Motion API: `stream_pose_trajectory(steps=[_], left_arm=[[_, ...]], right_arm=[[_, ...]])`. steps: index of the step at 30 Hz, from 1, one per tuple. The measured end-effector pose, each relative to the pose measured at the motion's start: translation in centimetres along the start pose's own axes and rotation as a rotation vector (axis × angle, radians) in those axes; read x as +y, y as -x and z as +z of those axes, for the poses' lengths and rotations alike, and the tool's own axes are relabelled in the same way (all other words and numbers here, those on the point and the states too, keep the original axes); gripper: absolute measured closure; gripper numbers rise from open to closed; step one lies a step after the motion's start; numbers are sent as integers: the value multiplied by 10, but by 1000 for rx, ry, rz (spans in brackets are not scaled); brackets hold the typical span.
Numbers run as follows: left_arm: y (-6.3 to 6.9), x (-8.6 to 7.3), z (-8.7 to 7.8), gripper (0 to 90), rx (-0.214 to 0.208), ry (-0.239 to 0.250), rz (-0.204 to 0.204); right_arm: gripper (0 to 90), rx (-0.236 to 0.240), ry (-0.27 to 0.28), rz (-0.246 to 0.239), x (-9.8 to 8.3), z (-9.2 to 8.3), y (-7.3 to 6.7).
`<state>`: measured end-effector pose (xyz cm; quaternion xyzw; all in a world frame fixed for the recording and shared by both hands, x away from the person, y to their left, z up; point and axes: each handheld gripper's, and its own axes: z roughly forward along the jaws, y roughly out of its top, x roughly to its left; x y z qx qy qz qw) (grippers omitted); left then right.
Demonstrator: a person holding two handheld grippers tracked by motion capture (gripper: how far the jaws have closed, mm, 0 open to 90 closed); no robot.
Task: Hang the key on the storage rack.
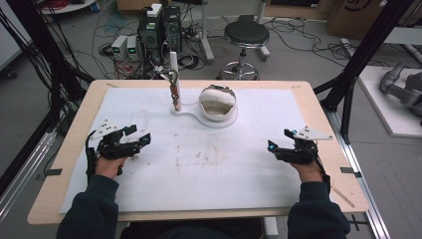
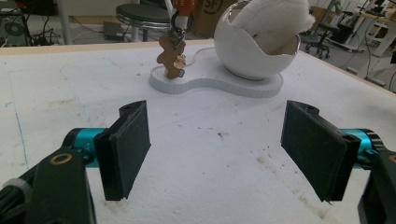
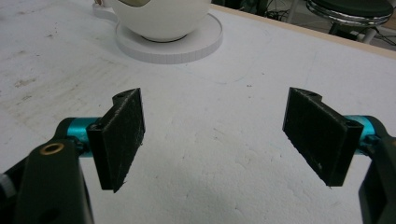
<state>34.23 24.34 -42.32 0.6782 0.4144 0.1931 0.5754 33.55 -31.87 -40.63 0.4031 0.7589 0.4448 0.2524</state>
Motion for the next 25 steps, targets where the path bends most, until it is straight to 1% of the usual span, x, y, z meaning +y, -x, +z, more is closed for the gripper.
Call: stream_pose_trajectory(steps=[25], left_arm=[[0, 0, 1, 238, -1, -2, 1]], right_arm=[[213, -1, 2, 4, 0, 1, 1]])
